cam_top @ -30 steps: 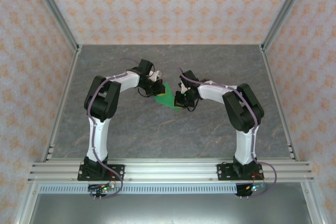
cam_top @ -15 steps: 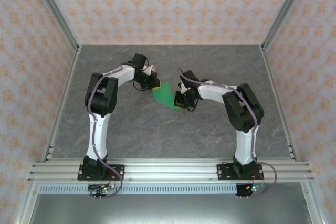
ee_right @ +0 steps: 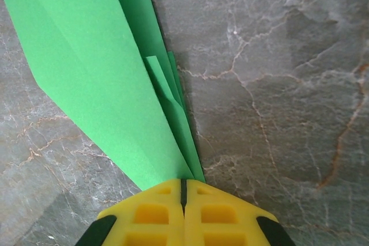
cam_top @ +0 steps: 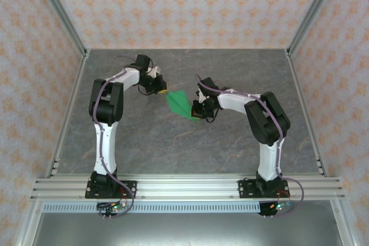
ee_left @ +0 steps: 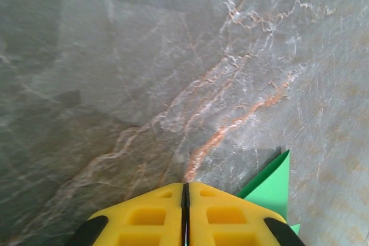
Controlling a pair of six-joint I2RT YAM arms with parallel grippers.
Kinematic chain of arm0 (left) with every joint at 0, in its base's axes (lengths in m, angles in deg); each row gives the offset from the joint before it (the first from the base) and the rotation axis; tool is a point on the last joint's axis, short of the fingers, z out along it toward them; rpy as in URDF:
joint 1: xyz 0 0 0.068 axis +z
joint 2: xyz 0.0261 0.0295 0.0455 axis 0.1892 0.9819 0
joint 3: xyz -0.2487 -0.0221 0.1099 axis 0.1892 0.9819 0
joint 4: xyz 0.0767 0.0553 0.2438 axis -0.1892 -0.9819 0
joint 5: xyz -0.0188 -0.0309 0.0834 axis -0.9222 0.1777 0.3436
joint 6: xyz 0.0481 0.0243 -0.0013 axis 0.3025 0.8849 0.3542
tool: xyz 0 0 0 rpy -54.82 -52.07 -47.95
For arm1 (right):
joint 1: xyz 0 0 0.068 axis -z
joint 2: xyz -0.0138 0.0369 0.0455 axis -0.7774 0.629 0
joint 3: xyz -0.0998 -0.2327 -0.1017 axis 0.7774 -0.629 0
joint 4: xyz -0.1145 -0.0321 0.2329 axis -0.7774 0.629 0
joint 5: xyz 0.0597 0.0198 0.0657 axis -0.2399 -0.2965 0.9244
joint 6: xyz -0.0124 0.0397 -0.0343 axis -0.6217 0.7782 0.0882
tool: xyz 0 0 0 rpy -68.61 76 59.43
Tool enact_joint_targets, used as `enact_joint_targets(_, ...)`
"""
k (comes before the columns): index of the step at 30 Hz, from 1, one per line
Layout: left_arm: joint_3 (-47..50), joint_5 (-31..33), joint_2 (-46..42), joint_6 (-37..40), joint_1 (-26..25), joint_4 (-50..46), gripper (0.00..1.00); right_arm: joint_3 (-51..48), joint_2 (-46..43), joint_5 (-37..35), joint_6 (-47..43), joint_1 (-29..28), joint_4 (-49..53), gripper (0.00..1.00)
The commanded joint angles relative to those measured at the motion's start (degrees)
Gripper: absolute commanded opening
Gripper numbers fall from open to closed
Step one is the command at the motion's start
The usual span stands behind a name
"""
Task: Fold a paper plane with a square sheet of paper (fold left side to right side)
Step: Fourth fold the wing at the center of the table, then turn over the paper at the center of the table.
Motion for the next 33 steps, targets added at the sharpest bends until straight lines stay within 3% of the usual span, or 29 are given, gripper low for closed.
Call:
enact_joint_targets(1,-1.1,6.9,-2.7,1.0,3.1,-1.5,0.17,-3.1,0.9,-2.8,0.3,-0.1,4.7,0.00)
enact_joint_targets(4,1.8,5.6,-6.6,-0.4,3.2,0.5,0.23,-2.5,-1.6,-2.6,0.4,-0.1,2.4,0.05)
enact_joint_targets(10,15.2,3.6,-16.9,-6.1,3.2,9.5,0.39,-3.2,-8.0,-5.9,0.1,-0.1,-1.8,0.28)
enact_joint_targets(15,27.8,-1.1,-21.6,-15.1,1.7,21.2,0.45,-6.7,-14.4,-12.4,-0.7,0.0,-3.8,0.45)
enact_joint_targets(20,31.9,-2.7,-20.4,-20.9,-2.7,29.1,0.46,-10.2,-19.0,-14.1,-0.1,-0.1,-6.7,0.55)
enact_joint_targets(33,28.3,-2.1,-14.9,-22.6,-6.7,31.0,0.42,-11.1,-20.7,-14.5,0.1,0.0,-6.6,0.59)
